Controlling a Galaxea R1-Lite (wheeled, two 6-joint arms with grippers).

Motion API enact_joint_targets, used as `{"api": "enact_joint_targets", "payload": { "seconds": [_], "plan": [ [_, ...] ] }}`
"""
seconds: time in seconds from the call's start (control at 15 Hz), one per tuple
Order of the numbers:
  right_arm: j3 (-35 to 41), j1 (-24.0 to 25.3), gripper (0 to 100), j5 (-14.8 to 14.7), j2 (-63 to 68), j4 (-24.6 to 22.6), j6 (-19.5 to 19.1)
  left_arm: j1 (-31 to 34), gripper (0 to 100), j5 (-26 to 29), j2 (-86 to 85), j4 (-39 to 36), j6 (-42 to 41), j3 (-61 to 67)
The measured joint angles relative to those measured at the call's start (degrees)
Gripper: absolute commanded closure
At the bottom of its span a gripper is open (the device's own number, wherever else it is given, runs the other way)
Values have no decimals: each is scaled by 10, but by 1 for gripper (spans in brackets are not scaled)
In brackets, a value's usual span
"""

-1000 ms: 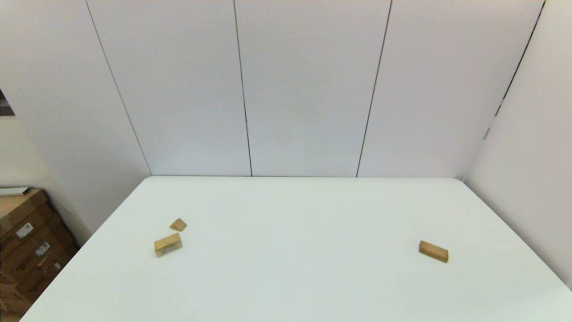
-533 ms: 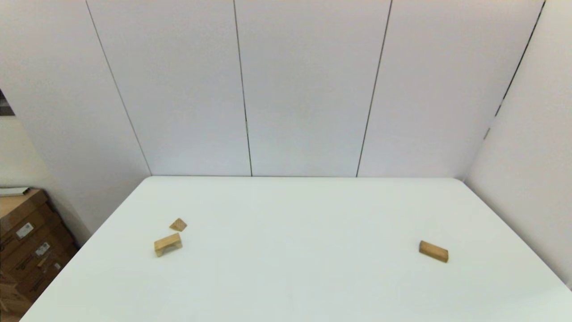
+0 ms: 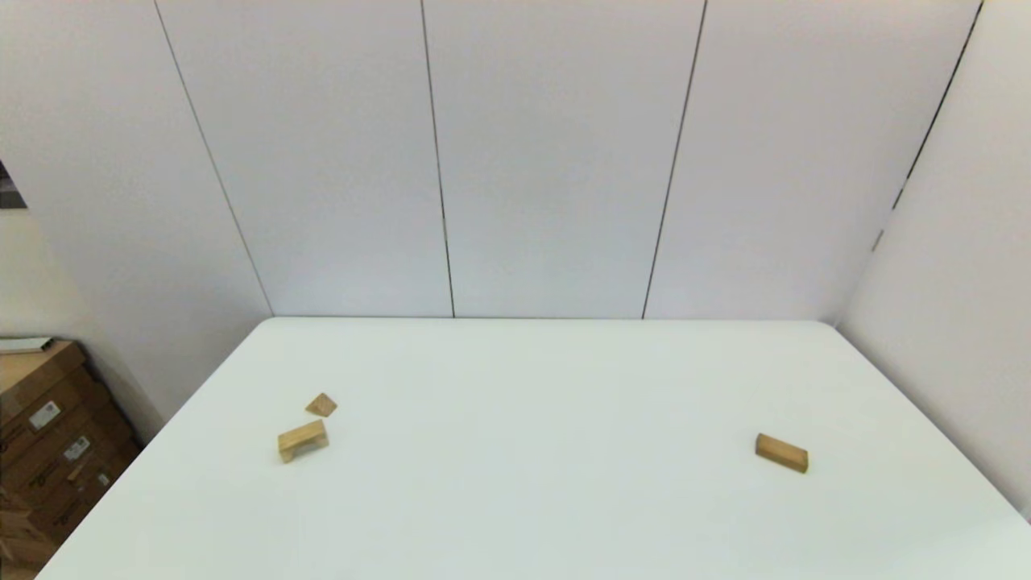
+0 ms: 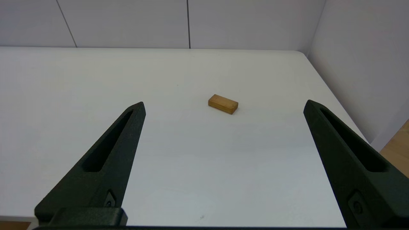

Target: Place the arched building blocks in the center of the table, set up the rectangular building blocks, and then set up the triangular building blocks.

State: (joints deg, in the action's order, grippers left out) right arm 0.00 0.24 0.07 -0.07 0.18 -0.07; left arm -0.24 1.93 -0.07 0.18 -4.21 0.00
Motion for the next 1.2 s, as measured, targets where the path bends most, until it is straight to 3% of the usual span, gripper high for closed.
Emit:
{"api": "enact_joint_targets", "payload": {
  "seconds": [0.4,0.73,1.2],
  "plan": [
    [0,0,0,0,0,0,0,0,0,-1,15,2,-1,-20],
    [0,0,0,0,0,0,0,2,0,-7,140,15,-25,-129],
    [0,0,0,0,0,0,0,54,0,1,483,169,-43,-410]
  ]
}}
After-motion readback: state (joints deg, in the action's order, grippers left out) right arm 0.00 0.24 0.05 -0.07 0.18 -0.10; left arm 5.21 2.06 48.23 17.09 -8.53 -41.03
